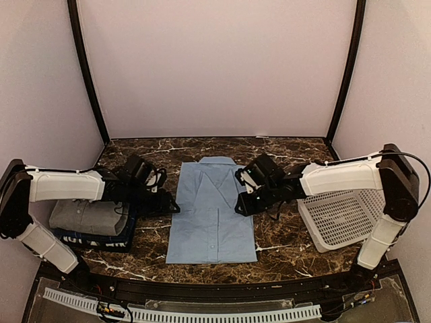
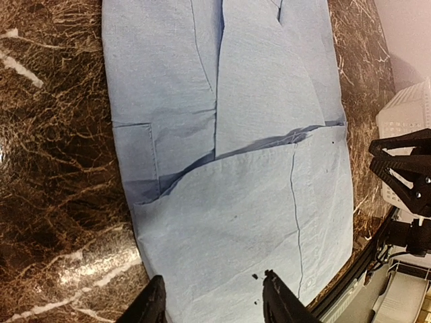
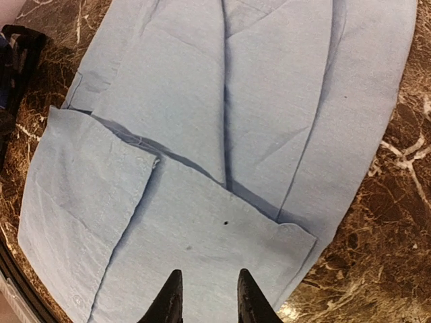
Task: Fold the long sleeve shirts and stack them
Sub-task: Move the 2/3-rectangle-folded shirt to the center of the board, then smooth out the 2/3-rectangle-folded shirt at the center of the board.
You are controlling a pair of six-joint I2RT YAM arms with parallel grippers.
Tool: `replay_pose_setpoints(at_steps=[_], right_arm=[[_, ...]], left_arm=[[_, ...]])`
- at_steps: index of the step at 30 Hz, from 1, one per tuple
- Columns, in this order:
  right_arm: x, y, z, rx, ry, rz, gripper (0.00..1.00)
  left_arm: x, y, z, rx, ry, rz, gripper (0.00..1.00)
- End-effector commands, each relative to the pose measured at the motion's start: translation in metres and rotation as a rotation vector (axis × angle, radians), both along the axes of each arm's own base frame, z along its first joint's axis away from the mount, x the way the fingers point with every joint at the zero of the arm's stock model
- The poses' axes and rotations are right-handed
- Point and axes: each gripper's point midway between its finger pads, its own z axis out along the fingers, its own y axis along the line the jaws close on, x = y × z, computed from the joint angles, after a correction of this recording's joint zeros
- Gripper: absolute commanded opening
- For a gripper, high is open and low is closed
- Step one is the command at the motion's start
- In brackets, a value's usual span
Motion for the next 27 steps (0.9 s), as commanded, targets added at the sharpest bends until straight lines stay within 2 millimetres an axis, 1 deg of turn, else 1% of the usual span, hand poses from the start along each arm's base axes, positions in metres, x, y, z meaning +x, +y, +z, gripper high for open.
replay_pose_setpoints(at_steps=[1, 4, 8, 12, 15, 17, 21, 25, 26, 27], right_arm=[[-0.005, 0.004, 0.006, 0.019, 0.009, -0.013, 0.25], [-0.018, -0.001, 0.006, 0.046, 0.039, -0.013, 0.24], [-0.044, -0.002, 0.011, 0.090, 0.071, -0.005, 0.24], [-0.069, 0.012, 0.012, 0.108, 0.104, 0.037, 0.24], [-0.094, 0.024, 0.008, 0.102, 0.133, 0.077, 0.23], [-0.109, 0.026, 0.003, 0.089, 0.153, 0.093, 0.23], [-0.133, 0.022, -0.012, 0.060, 0.188, 0.109, 0.21], [-0.149, 0.014, -0.028, 0.030, 0.223, 0.102, 0.20], [-0.153, 0.011, -0.032, 0.023, 0.229, 0.096, 0.19], [-0.157, 0.007, -0.037, 0.013, 0.239, 0.092, 0.19]], left_arm=[[-0.004, 0.003, 0.003, 0.002, 0.002, -0.008, 0.47], [-0.010, 0.001, 0.005, -0.017, 0.011, -0.028, 0.47], [-0.024, 0.003, 0.007, -0.041, 0.030, -0.054, 0.47], [-0.037, -0.004, 0.015, -0.117, 0.055, -0.088, 0.47], [-0.046, -0.001, 0.010, -0.108, 0.080, -0.093, 0.47], [-0.056, 0.001, 0.006, -0.115, 0.101, -0.093, 0.47], [-0.077, 0.003, -0.001, -0.129, 0.136, -0.101, 0.47], [-0.096, 0.006, -0.009, -0.133, 0.180, -0.107, 0.47], [-0.099, 0.006, -0.009, -0.140, 0.185, -0.106, 0.47], [-0.105, 0.008, -0.013, -0.136, 0.202, -0.105, 0.47]])
